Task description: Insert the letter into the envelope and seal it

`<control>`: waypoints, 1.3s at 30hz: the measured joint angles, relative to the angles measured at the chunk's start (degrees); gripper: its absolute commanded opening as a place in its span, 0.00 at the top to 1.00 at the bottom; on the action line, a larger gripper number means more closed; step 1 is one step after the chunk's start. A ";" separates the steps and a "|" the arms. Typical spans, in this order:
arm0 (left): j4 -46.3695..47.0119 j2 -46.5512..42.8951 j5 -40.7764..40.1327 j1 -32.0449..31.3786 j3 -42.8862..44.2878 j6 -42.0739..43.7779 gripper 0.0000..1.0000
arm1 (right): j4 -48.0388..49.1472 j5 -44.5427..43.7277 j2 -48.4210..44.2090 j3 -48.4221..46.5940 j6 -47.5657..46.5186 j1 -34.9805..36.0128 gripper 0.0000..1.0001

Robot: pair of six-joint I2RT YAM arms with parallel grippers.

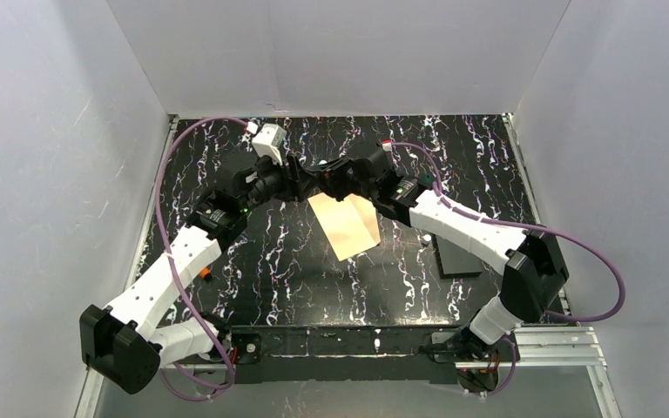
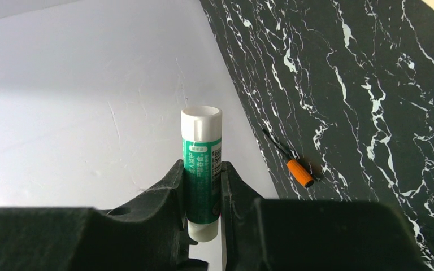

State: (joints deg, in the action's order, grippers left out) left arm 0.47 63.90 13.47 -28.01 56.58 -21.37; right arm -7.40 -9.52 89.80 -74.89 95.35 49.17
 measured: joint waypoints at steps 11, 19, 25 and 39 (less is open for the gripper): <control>-0.98 1.18 -2.19 -1.27 0.00 -1.25 0.70 | 1.01 1.79 1.44 -0.02 5.03 0.22 0.98; -2.32 3.80 -5.38 -1.46 0.90 -3.80 1.00 | -0.15 1.01 1.97 0.00 5.38 -0.02 0.64; -5.55 4.57 -3.82 -1.40 2.29 -3.28 1.00 | 0.11 2.32 0.81 0.44 1.01 -0.07 0.11; -11.23 6.97 26.01 5.88 12.31 -7.21 1.00 | 9.55 21.81 -16.37 16.37 -19.30 -13.66 0.09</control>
State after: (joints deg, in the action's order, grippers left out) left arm -10.76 70.87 39.48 -22.13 68.88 -28.58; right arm 2.15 12.29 73.43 -58.52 76.05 35.51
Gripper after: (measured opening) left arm 0.174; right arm 0.908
